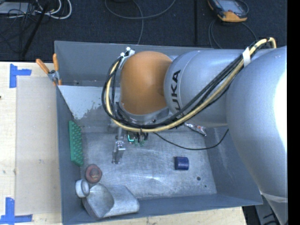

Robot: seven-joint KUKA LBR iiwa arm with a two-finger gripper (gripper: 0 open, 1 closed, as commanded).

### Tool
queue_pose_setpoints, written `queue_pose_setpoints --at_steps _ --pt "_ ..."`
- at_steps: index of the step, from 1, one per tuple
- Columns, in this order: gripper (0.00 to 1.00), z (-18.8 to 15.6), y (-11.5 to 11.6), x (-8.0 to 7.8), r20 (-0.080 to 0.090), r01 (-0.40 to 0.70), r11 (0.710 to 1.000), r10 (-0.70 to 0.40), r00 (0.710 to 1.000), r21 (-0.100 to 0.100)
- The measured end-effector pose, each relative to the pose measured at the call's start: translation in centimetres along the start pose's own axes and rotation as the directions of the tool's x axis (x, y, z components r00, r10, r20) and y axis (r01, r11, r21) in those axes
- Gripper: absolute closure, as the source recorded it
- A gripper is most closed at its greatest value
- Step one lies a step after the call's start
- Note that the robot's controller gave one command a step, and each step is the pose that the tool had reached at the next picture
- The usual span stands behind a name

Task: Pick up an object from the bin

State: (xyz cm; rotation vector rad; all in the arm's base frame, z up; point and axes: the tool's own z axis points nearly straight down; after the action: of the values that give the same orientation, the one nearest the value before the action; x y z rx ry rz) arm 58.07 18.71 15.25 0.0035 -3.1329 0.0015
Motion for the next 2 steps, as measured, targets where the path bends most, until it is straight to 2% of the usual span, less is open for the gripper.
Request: queue_pose_setpoints --at_steps 1,2 --pt "0.0 8.1 1.9 5.3 0.011 0.145 0.989 -0.145 0.989 0.0" --pt "0.0 7.8 5.3 7.5 0.033 0.502 0.865 -0.502 0.864 0.008"
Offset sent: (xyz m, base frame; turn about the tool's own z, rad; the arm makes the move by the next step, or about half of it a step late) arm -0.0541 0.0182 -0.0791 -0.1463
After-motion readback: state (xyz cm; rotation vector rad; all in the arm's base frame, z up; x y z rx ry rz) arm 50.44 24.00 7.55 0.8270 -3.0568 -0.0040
